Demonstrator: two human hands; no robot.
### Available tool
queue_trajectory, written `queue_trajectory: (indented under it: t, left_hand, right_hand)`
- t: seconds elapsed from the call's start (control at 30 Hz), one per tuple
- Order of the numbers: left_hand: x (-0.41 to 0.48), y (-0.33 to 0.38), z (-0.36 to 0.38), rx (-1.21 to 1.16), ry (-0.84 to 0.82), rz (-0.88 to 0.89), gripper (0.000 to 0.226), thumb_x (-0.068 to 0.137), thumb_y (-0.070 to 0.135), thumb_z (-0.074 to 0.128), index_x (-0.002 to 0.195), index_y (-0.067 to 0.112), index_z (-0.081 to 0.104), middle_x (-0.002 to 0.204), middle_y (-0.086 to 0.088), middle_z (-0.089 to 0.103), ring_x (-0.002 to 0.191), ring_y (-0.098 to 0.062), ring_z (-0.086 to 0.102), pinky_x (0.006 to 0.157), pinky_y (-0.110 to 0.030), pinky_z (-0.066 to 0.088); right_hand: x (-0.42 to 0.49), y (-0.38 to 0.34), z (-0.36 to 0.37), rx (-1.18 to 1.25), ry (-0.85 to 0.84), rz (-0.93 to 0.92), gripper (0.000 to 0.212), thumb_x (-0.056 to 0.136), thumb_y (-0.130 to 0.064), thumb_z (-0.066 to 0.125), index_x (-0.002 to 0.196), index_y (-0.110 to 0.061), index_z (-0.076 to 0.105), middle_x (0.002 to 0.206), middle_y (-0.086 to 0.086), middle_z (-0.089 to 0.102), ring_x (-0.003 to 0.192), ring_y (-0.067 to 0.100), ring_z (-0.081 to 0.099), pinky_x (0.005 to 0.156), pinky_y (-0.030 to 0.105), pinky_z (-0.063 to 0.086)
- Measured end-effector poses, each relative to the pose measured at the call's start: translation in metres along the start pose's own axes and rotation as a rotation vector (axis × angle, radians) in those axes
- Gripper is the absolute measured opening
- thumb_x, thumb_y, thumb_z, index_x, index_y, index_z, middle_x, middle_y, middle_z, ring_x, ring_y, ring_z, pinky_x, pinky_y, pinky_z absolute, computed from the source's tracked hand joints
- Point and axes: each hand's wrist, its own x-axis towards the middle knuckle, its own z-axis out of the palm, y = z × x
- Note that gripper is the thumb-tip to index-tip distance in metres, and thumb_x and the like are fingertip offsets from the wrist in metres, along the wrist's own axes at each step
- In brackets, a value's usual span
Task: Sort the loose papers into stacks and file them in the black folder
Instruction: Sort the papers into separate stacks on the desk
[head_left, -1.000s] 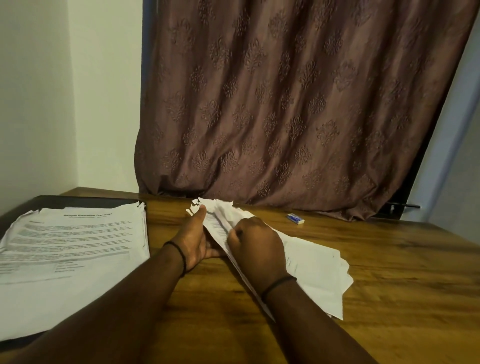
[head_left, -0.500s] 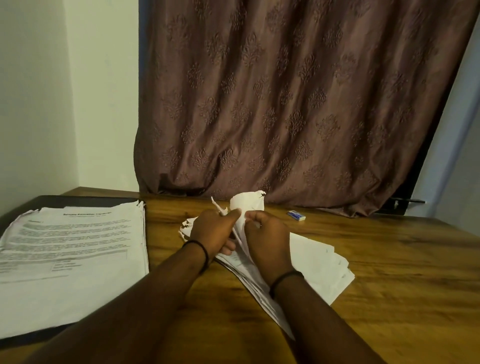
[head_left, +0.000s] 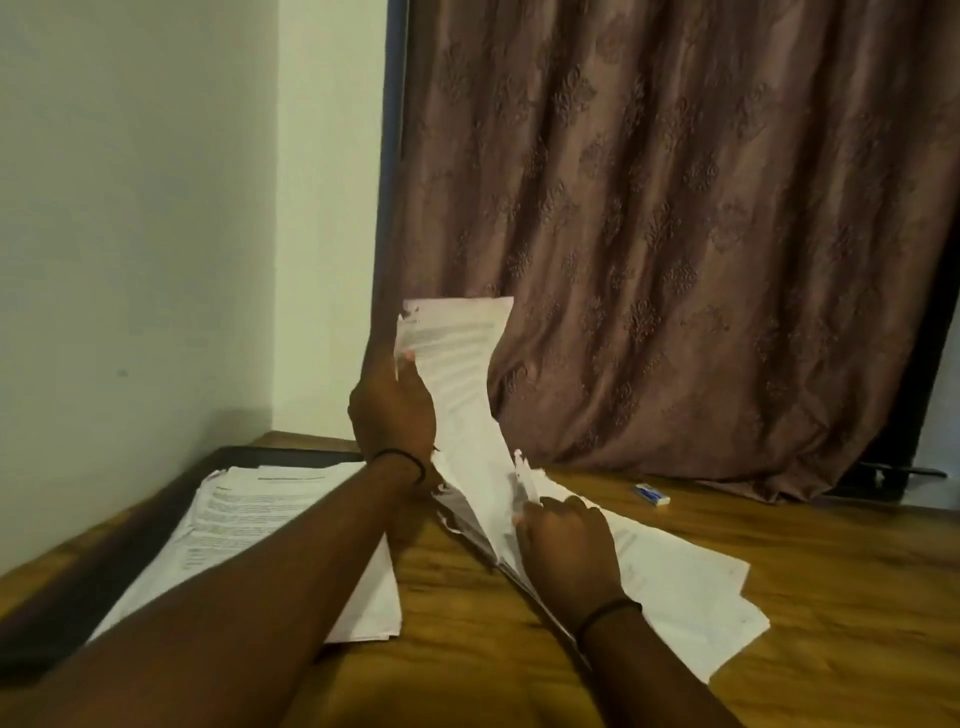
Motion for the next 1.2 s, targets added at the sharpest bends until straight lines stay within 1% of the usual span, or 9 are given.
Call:
queue_trajectory:
  t: [0.13,0.33,0.43,0.57,0.67,0.8,0.97,1.07,1.2]
  left_hand:
    - [0.042,0.027,-0.042,-0.041,0.054,0.178,0.028,0.103,0.027,0.044,0.110,0.003,0.057,0.095,0.001,0.060,0.079,-0.010,0.051,0.058,0.000,0.037]
    - [0.065,0.041,-0.081,-0.136,0.104,0.226,0.027,0.104,0.023,0.041,0.101,-0.002,0.051,0.089,0.002,0.053,0.063,0.001,0.049,0.056,0.003,0.035]
    - [0.064,0.039,-0.095,-0.165,0.106,0.176,0.022,0.105,0.023,0.038,0.091,0.006,0.040,0.077,0.006,0.048,0.060,0.006,0.051,0.054,0.000,0.036]
    - [0.081,-0.013,-0.111,-0.101,-0.015,-0.209,0.048,0.102,0.052,0.028,0.100,0.008,0.048,0.088,-0.005,0.061,0.082,-0.014,0.061,0.074,-0.019,0.045]
    - [0.082,-0.076,-0.133,0.420,-0.273,-0.468,0.057,0.095,0.054,0.045,0.122,0.005,0.053,0.124,-0.020,0.060,0.111,-0.037,0.058,0.095,-0.039,0.047]
    - [0.054,-0.120,-0.161,0.806,-0.574,-0.367,0.039,0.079,0.022,0.064,0.117,0.027,0.060,0.114,-0.002,0.066,0.090,-0.020,0.059,0.075,-0.026,0.047]
    - [0.056,-0.128,-0.154,0.893,-0.807,-0.390,0.045,0.083,0.026,0.071,0.124,0.011,0.062,0.124,-0.008,0.064,0.112,-0.024,0.063,0.090,-0.029,0.050]
    - [0.060,-0.138,-0.151,0.908,-0.798,-0.395,0.059,0.087,0.037,0.069,0.136,0.008,0.050,0.138,-0.008,0.054,0.121,-0.020,0.055,0.095,-0.025,0.043]
    - [0.069,-0.143,-0.158,0.629,-0.637,-0.295,0.050,0.073,0.023,0.079,0.120,0.019,0.062,0.111,-0.003,0.066,0.101,-0.024,0.063,0.072,-0.022,0.039]
  right_hand:
    - [0.006,-0.015,-0.018,0.354,0.123,0.115,0.067,0.097,-0.065,0.018,0.121,-0.028,0.068,0.122,0.001,0.068,0.109,0.022,0.063,0.091,0.035,0.046]
    - [0.068,-0.055,-0.086,1.244,0.101,0.282,0.077,0.088,-0.044,0.069,0.151,-0.022,0.032,0.147,-0.004,0.047,0.134,0.015,0.045,0.106,0.031,0.039]
    - [0.089,-0.072,-0.098,1.479,0.027,0.241,0.041,0.085,-0.023,0.076,0.122,-0.016,0.058,0.119,0.000,0.069,0.107,0.014,0.067,0.088,0.032,0.057]
    - [0.093,-0.085,-0.086,1.263,0.051,0.298,0.012,0.089,-0.016,0.071,0.096,-0.007,0.073,0.093,0.005,0.074,0.080,0.013,0.069,0.072,0.032,0.059]
    - [0.088,-0.086,-0.081,1.026,0.150,0.339,0.012,0.093,-0.020,0.062,0.083,-0.017,0.069,0.084,-0.001,0.072,0.080,0.019,0.069,0.071,0.032,0.056]
    - [0.081,-0.084,-0.089,0.681,0.245,0.405,0.021,0.098,-0.020,0.051,0.099,-0.009,0.069,0.096,0.010,0.070,0.083,0.025,0.062,0.072,0.028,0.045]
    - [0.080,-0.084,-0.100,0.398,0.299,0.362,0.024,0.100,-0.015,0.046,0.108,-0.003,0.066,0.109,0.019,0.069,0.098,0.035,0.065,0.082,0.036,0.051]
    - [0.075,-0.082,-0.110,0.412,0.263,0.392,0.024,0.101,-0.015,0.048,0.113,-0.002,0.063,0.115,0.019,0.068,0.103,0.035,0.065,0.081,0.034,0.050]
    - [0.067,-0.077,-0.114,0.407,0.222,0.383,0.022,0.098,-0.016,0.054,0.112,-0.003,0.063,0.116,0.018,0.067,0.105,0.035,0.065,0.082,0.035,0.052]
